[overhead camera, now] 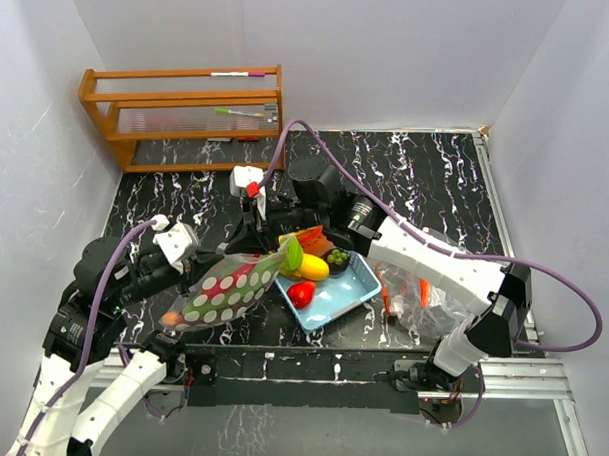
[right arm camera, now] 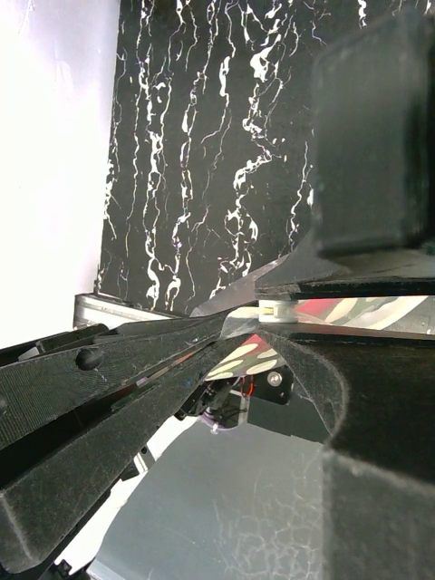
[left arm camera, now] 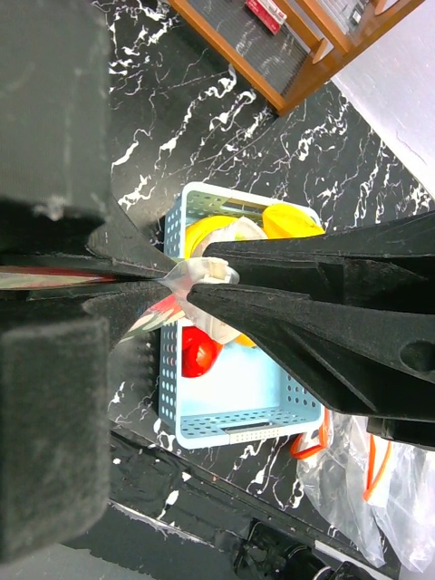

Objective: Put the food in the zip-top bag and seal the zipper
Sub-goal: Zip the zipper food storage bag at the center of the board.

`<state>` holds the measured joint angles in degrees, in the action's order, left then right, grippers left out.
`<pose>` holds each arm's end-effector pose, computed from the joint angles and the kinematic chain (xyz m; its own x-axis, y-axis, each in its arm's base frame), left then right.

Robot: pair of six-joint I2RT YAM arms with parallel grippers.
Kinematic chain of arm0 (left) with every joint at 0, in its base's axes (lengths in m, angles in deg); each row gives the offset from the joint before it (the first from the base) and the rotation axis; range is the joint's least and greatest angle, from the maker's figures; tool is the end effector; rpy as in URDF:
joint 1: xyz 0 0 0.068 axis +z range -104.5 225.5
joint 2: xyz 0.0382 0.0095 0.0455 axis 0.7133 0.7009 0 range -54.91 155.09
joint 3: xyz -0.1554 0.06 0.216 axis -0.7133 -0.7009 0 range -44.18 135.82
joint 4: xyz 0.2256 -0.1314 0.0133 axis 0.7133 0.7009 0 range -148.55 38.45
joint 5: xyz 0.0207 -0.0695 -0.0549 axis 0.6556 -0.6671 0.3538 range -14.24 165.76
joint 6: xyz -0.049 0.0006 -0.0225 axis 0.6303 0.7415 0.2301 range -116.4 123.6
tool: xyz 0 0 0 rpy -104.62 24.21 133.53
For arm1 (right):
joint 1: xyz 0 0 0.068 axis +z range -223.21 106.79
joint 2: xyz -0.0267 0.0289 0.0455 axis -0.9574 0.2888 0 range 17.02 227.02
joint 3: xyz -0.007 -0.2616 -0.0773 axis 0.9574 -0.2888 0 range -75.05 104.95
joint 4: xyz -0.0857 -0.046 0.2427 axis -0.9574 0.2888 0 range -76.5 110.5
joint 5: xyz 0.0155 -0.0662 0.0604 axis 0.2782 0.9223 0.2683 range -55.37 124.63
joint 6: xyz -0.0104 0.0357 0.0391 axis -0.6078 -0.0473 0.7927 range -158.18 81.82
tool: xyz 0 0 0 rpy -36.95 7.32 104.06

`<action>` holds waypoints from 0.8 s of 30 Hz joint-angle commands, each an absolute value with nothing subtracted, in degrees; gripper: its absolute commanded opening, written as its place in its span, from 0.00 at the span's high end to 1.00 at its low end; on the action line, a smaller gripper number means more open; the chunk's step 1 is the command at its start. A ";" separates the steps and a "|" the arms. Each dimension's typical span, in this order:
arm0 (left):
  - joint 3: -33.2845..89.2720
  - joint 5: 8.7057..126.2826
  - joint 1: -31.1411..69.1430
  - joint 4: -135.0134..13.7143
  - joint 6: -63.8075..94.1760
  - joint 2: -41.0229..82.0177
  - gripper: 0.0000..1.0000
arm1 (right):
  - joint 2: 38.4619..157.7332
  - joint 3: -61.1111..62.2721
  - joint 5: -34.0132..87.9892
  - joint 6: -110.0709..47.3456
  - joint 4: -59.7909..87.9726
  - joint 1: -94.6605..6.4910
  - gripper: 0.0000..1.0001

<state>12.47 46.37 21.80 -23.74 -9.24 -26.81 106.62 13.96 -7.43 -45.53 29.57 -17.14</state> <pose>0.0645 -0.0474 0.3962 0.0798 0.1764 -0.9811 0.7991 0.5771 0.1688 0.1812 0.3119 0.4062 -0.0340 -0.2209 -0.9747 -0.9867 -0.1476 0.0679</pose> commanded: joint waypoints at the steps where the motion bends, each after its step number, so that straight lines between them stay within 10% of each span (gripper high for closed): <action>1: 15.38 45.65 21.78 -28.16 -8.86 -27.66 1.00 | 105.03 13.28 -3.28 -45.75 30.40 -18.40 0.92; 5: 16.09 45.53 21.80 -28.08 -8.92 -27.60 1.00 | 105.67 13.34 -3.03 -45.46 30.10 -18.65 0.91; 13: 15.35 44.66 21.80 -28.09 -8.75 -27.71 1.00 | 102.11 11.09 -1.96 -45.87 25.76 -18.73 0.28; 24: 15.16 44.00 21.79 -28.55 -8.56 -27.92 1.00 | 103.58 13.52 -7.39 -49.13 27.53 -18.91 0.25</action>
<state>13.23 45.67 21.80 -25.12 -9.19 -27.27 103.49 10.31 -2.87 -47.54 29.40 -18.93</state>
